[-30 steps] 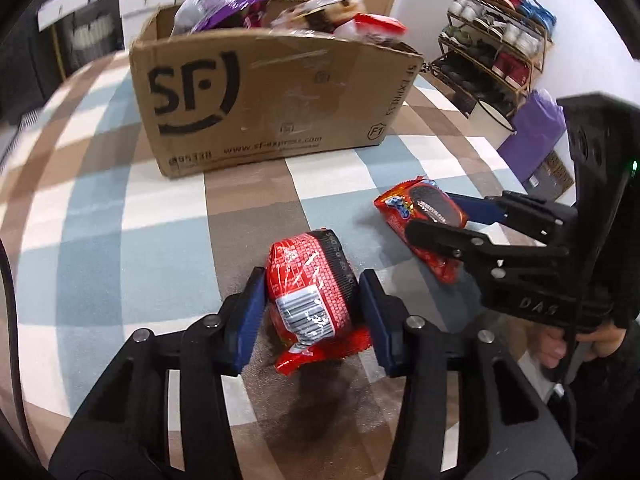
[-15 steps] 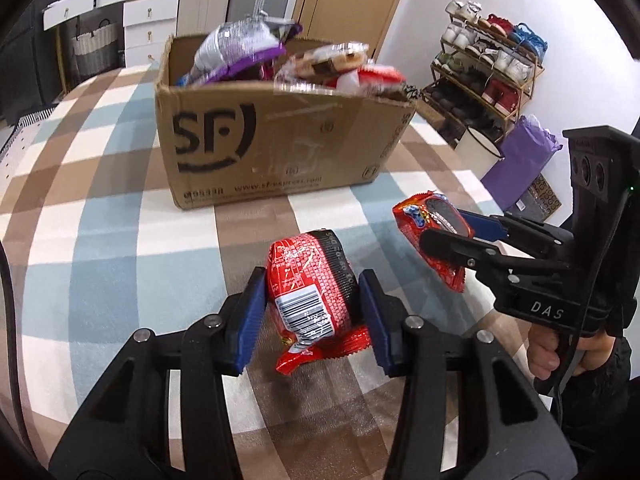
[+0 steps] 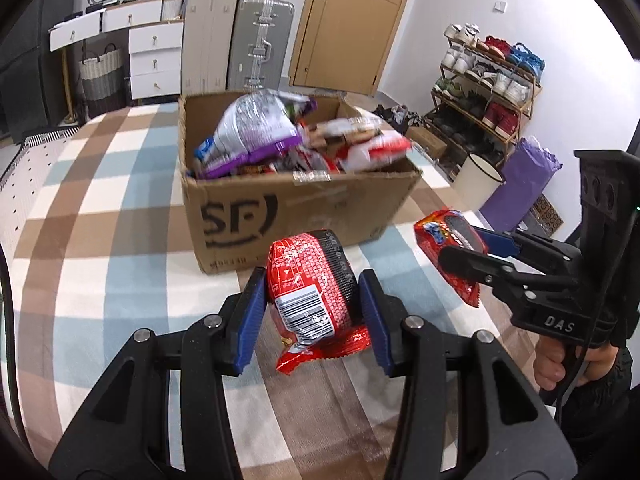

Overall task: Organize snacks
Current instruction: 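Carry the red bag with the left gripper while the right gripper carries the Oreo pack over the box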

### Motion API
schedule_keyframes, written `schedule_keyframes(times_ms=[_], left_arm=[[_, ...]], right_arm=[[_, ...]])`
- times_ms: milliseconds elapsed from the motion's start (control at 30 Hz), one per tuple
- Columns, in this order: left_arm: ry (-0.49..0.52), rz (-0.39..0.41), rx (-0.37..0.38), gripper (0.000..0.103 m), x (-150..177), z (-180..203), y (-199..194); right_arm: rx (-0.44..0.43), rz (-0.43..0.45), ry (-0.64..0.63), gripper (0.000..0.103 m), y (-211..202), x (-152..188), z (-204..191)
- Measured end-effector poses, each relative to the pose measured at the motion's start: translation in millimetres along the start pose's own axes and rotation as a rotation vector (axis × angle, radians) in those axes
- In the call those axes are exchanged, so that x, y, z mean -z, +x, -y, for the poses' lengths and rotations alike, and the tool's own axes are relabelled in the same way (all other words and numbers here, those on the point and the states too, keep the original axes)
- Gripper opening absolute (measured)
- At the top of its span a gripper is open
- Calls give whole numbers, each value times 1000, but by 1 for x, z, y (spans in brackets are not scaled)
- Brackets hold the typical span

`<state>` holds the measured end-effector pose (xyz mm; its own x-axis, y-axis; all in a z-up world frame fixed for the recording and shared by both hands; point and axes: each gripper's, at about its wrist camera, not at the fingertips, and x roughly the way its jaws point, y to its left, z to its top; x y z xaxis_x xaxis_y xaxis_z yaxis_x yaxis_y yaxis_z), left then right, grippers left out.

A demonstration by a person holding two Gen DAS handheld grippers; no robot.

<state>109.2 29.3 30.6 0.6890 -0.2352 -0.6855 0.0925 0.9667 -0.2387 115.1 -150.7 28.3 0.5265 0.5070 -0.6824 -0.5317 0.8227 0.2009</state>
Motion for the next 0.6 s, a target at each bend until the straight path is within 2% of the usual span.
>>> schedule_keyframes(times_ms=[400, 600], left_arm=[[-26, 62, -42, 43, -47, -23, -12], [-37, 86, -52, 43, -65, -27, -6]], right_arm=[[-7, 73, -18, 47, -13, -32, -7], [-6, 88, -19, 47, -9, -44, -7]])
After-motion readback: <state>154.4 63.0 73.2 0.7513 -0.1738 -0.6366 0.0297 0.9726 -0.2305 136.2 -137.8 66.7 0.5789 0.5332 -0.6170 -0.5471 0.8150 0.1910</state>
